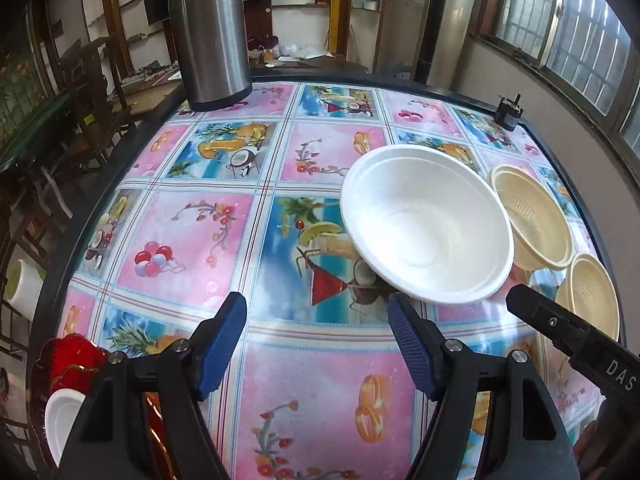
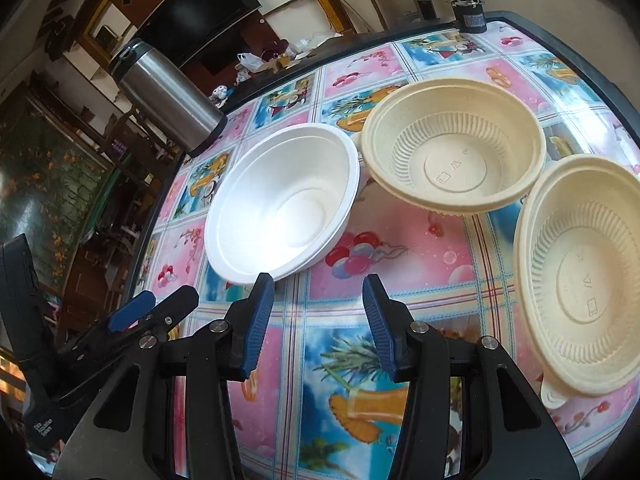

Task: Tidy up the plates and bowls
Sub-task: 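Move right tool toward the second white foam bowl on the table, then grasp the rim of the second white foam bowl with right tool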

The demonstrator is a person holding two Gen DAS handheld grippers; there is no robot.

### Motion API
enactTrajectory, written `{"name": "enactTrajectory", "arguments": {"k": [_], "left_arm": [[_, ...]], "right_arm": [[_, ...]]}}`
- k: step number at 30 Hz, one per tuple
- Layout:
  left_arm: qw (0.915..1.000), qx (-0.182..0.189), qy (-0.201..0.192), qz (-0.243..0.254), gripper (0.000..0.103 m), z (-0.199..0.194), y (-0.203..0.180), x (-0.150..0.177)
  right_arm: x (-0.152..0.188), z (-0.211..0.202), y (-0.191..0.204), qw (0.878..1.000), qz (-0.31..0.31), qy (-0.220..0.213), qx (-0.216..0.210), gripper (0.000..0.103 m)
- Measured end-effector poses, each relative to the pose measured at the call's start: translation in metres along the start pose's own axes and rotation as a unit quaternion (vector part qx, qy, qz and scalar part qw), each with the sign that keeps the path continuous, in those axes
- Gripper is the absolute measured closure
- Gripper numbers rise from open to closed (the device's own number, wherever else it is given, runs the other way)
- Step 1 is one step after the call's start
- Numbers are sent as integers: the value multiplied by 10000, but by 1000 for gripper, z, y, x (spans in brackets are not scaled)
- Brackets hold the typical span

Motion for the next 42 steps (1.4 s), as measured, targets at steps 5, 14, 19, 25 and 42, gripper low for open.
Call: {"name": "enactTrajectory", "arguments": {"k": [5, 14, 19, 25, 42], "left_arm": [[9999, -60, 95, 25, 30, 13, -5, -18], [9996, -89, 251, -46, 30, 35, -12, -47], [9988, -171, 456, -9, 30, 52, -16, -54], [9983, -197, 545, -52, 30, 64, -18, -56], [9976, -60, 675, 111, 83, 65, -17, -30]], "right_arm": [[-16, 10, -5, 10000, 77, 27, 19, 57], [-43, 26, -2, 9999, -56, 62, 82, 57], [-54, 35, -1, 9998, -137, 71, 109, 57], [-55, 41, -3, 9998, -186, 13, 71, 57], [-35, 45, 0, 9992, -366, 156, -6, 84]]}}
Point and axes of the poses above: each gripper's, at about its wrist camera, not at the fingertips, and z roughly the way its jaws point, y to its left, x to its underside, the point moved 4 cm from there along z, roughly the way its jaws point, and after that the axes turned 6 degrees about y, right-handed, at the moved point
